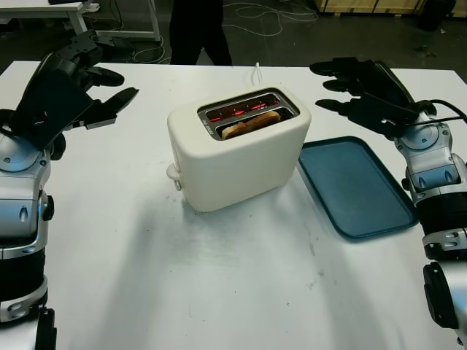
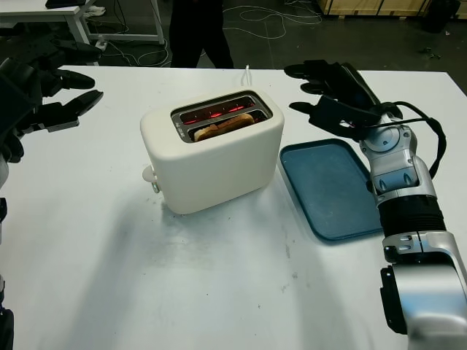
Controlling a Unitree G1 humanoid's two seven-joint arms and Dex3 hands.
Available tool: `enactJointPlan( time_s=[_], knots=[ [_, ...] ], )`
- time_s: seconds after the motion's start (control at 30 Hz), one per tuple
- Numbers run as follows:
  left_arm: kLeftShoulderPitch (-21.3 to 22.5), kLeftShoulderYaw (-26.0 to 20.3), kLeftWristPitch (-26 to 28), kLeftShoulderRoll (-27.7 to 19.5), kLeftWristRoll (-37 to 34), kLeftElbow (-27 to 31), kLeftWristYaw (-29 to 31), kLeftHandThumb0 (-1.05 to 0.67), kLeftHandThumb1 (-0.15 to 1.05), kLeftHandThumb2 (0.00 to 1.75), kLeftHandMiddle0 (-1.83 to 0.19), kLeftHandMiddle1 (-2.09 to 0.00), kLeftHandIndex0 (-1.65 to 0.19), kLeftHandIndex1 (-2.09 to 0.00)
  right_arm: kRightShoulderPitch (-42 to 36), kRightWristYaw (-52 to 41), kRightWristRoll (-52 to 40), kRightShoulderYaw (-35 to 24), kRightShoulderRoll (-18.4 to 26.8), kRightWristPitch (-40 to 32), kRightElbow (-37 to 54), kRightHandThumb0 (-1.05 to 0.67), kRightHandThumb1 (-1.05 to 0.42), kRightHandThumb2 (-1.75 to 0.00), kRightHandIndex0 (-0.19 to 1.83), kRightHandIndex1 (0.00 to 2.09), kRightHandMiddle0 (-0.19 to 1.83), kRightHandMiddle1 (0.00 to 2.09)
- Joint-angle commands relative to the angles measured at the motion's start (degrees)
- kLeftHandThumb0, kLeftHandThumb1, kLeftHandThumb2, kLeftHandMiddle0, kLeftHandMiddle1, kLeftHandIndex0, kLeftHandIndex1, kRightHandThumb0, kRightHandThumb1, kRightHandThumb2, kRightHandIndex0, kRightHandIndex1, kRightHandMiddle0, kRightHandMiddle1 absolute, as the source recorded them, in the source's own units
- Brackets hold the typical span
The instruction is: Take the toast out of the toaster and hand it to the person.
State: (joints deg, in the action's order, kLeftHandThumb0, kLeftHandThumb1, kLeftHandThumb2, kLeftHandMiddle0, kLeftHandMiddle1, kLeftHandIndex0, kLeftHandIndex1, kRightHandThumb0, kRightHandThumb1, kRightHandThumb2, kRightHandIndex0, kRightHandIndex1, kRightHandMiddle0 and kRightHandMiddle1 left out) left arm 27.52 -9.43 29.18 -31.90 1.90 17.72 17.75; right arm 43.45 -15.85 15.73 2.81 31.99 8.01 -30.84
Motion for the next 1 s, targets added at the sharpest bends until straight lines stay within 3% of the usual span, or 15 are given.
enactJointPlan(
  time_s=[0.0,0.23,0.33,0.47,0.97],
  knots=[
    [-0.3,-0.5,-1.3,0.3,-0.3,-0.1,-0.4,-0.29,0.75,0.57,-0.1,-1.12,-0.21,-0.79,0.0,0.7,0.6,0.1,0.5,-0.6,1.1,-0.32,-0.92,-0.11,0.68,0.0,0.61,0.0],
    [-0.5,-0.6,-1.3,1.0,0.2,0.4,-1.7,-0.27,0.74,0.57,-0.11,-1.11,-0.21,-0.79,-1.3,-1.3,-3.0,-2.2,-0.4,-3.4,3.6,-0.3,-0.92,-0.14,0.61,0.0,0.56,0.0],
    [-0.8,-0.8,-0.7,1.1,0.2,0.9,-2.1,-0.25,0.74,0.56,-0.1,-1.11,-0.21,-0.8,-2.6,-1.1,-5.5,-3.8,-0.6,-1.3,3.5,-0.27,-0.92,-0.13,0.65,0.03,0.57,0.01],
    [-1.3,-1.1,-1.2,0.6,0.1,0.6,-1.9,-0.25,0.75,0.56,-0.09,-1.11,-0.21,-0.79,-4.4,-0.7,-5.9,-4.1,-0.6,-3.5,6.0,-0.18,-0.92,-0.16,0.62,0.01,0.59,0.02],
    [-2.2,-1.5,-1.1,0.4,-0.3,0.8,-1.5,-0.25,0.8,0.48,-0.12,-1.07,-0.23,-0.75,-7.4,0.1,-7.8,-5.2,-2.3,-7.6,10.2,-0.15,-0.92,-0.18,0.59,0.0,0.55,0.0]
  ],
)
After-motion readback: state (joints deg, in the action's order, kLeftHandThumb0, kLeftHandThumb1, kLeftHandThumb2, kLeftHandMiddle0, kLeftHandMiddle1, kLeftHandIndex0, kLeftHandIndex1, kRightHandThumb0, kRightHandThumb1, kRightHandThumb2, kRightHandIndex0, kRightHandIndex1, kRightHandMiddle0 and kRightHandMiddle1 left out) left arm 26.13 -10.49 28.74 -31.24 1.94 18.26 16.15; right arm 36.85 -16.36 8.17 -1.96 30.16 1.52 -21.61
